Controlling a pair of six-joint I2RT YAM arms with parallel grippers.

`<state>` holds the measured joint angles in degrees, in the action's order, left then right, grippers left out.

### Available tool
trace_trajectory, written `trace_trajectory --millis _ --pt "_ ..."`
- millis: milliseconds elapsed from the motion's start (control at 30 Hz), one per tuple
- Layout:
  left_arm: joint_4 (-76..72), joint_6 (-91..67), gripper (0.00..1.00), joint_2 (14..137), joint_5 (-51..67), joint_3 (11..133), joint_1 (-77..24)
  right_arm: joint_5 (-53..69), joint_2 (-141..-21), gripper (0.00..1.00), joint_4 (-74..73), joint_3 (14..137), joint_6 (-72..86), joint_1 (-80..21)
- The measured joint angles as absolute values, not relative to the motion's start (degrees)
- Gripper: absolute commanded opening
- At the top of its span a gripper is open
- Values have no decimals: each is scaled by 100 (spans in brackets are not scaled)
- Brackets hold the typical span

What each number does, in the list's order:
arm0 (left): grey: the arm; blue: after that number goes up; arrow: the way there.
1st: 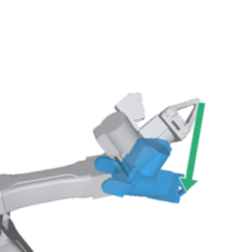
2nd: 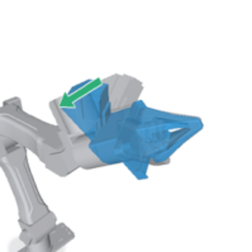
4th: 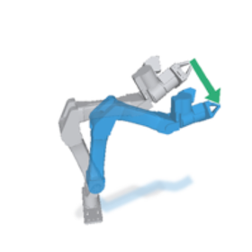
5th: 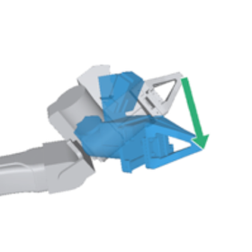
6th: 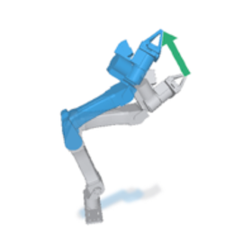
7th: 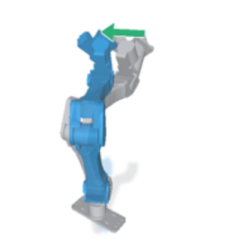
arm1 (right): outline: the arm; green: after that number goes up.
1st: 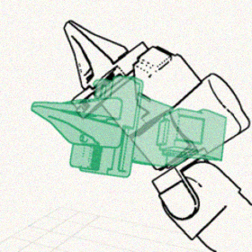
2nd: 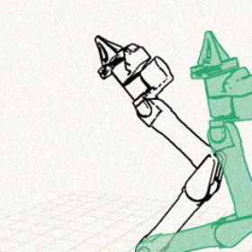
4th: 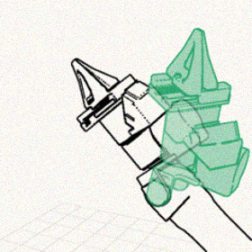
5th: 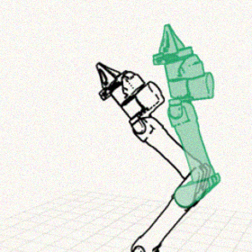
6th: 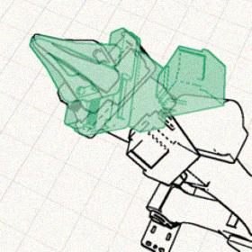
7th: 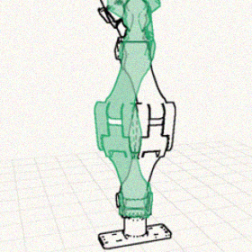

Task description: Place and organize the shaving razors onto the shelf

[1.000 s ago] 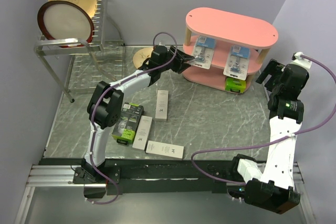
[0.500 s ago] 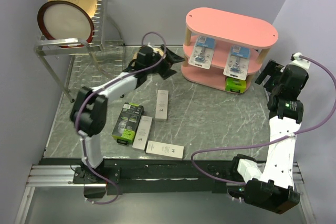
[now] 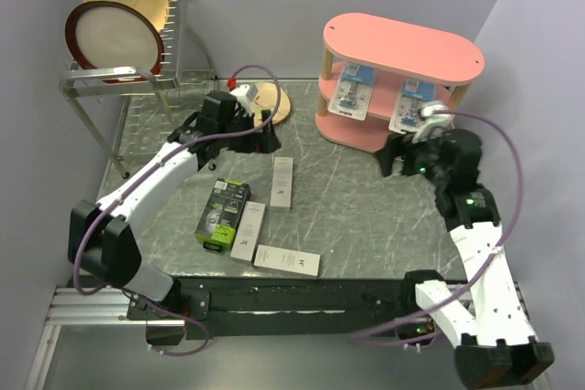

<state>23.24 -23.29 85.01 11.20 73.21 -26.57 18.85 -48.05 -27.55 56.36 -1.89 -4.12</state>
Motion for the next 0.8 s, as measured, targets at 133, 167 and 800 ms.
trace_trajectory --millis 133,167,800 --pt "3015 -1778 100 7852 469 6617 -2515 2099 -4860 100 -2711 5553 -314 -926" --pt "3197 -1699 99 7706 338 6436 -2458 2117 -4895 100 -2705 5561 -351 -947" --pt "3577 -2021 99 7301 486 5454 -1273 397 -7975 100 -1883 6101 1229 -3962"
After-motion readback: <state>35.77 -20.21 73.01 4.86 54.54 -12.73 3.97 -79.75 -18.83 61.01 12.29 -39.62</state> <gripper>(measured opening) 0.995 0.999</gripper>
